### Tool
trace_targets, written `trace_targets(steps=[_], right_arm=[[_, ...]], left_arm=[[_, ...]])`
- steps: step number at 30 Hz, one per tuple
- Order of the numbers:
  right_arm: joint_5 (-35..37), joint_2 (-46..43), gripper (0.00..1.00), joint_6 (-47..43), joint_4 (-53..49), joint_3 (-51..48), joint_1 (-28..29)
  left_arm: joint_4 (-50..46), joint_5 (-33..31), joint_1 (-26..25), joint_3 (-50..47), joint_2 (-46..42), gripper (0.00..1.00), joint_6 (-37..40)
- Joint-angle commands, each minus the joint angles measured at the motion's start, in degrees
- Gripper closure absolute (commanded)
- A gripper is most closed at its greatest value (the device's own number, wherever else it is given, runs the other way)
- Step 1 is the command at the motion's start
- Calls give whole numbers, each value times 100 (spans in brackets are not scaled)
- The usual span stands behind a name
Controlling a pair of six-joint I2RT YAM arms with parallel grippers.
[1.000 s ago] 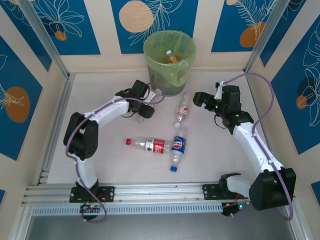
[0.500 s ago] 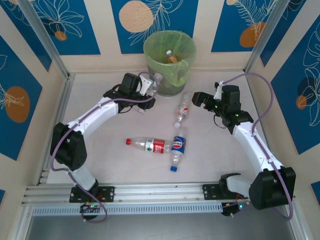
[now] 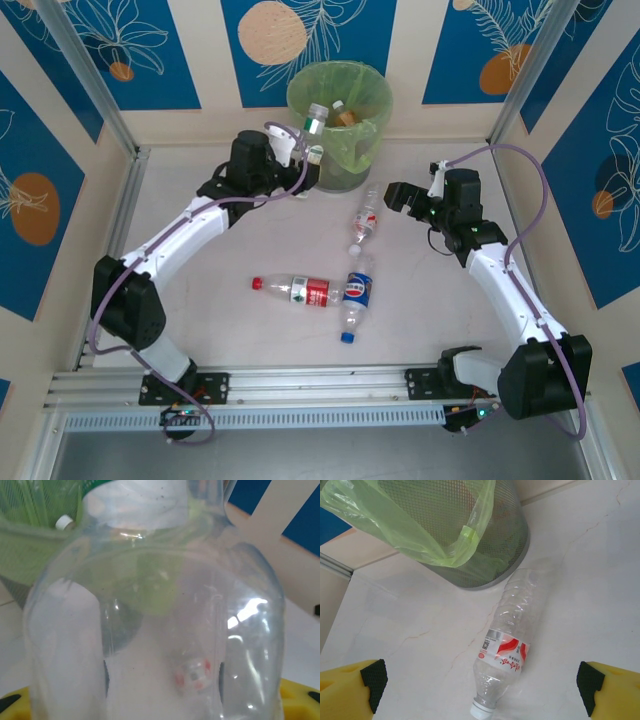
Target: Put the plastic bottles in the bin
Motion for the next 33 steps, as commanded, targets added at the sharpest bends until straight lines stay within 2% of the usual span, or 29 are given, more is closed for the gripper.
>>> trace_targets(steps=[1, 3, 10, 24, 33], right_arm=[[-91, 37, 0, 18, -55, 204, -7], [-116, 22, 0, 35, -71, 206, -3], [-11, -213, 1, -78, -291, 171, 9], [96, -717, 0, -59, -467, -59, 10], [69, -781, 0, 0, -477, -107, 10]], left_arm=[[689, 309, 41, 672, 93, 51, -458], [1042, 309, 37, 778, 243, 51, -645], [1154, 416, 37, 1825, 955, 51, -933], [1573, -637, 19, 4072, 2724, 51, -1143], [1624, -1045, 5, 5499, 3850, 51, -1433]])
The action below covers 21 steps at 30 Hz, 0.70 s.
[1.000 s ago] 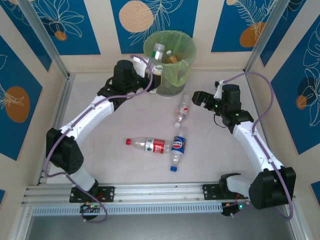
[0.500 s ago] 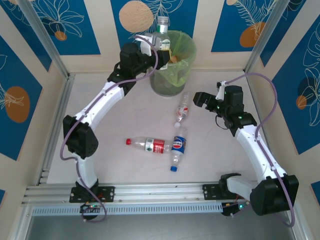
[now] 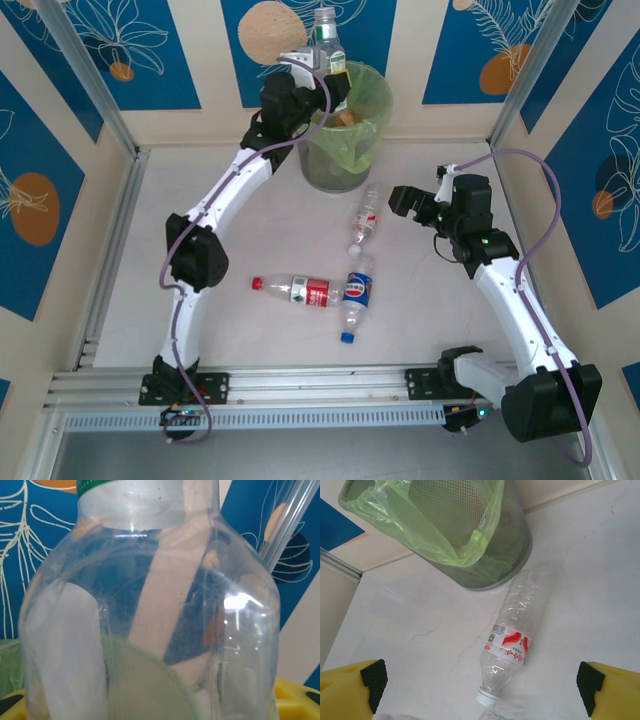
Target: Put the plastic bottles in the bin
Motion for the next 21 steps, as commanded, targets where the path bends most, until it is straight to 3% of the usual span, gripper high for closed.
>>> trace_targets(steps=[1, 9, 21], right_arm=[[35, -114, 1, 26, -51, -77, 3], [-23, -136, 0, 149, 25, -167, 16], [-71, -137, 0, 247, 51, -256, 25]], left_arm=[[305, -373, 2, 636, 389, 51, -224], [409, -1727, -112, 1420, 1237, 51, -454], [161, -1394, -166, 1942, 1999, 46, -195]])
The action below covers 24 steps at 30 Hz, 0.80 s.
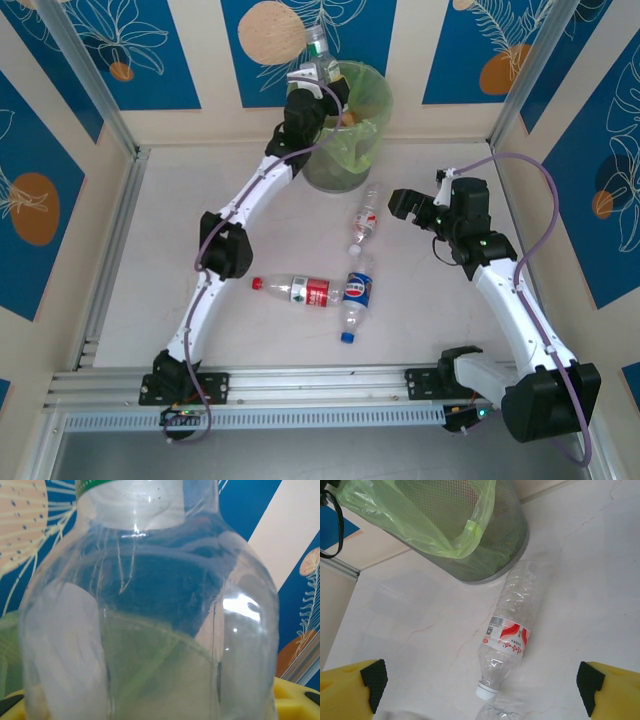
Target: Put the plastic bottles in the bin
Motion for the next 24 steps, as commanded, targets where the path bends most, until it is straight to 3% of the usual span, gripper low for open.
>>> trace_targets(steps=[1, 11, 24], right_arm=[[-69, -127, 0, 103, 22, -79, 24], [-94, -127, 1, 148, -62, -4, 43], [-98, -127, 0, 161, -70, -39, 55]], left_arm=[[-65, 122, -55, 261, 129, 45, 206], [-187, 244, -56, 276, 198, 37, 530], [-155, 669, -57, 276, -145, 11, 707]])
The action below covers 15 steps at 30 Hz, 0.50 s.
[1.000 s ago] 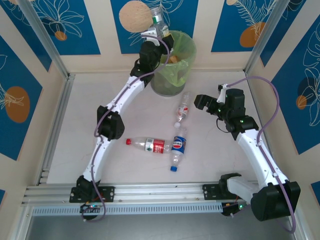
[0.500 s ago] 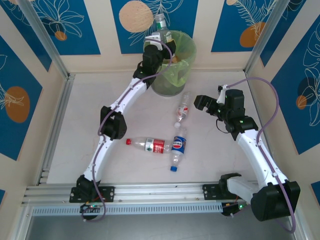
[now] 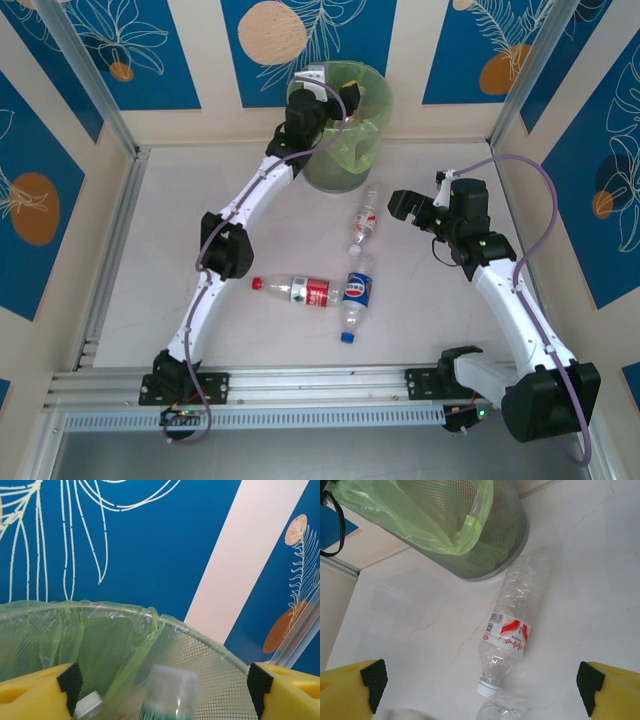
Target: Put the plastic bottles in the bin
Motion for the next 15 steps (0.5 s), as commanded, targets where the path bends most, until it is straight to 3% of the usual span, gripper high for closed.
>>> trace_targets(steps=[1, 10, 15], right_arm=[[-80, -127, 0, 70, -55, -13, 44], [-38, -144, 1, 69, -106, -43, 52], [16, -127, 1, 95, -108, -91, 48]], left_arm=[[16, 181, -45, 189, -197, 10, 176], [-87, 532, -39, 188, -390, 0, 210], [-119, 862, -44, 189, -572, 0, 24]])
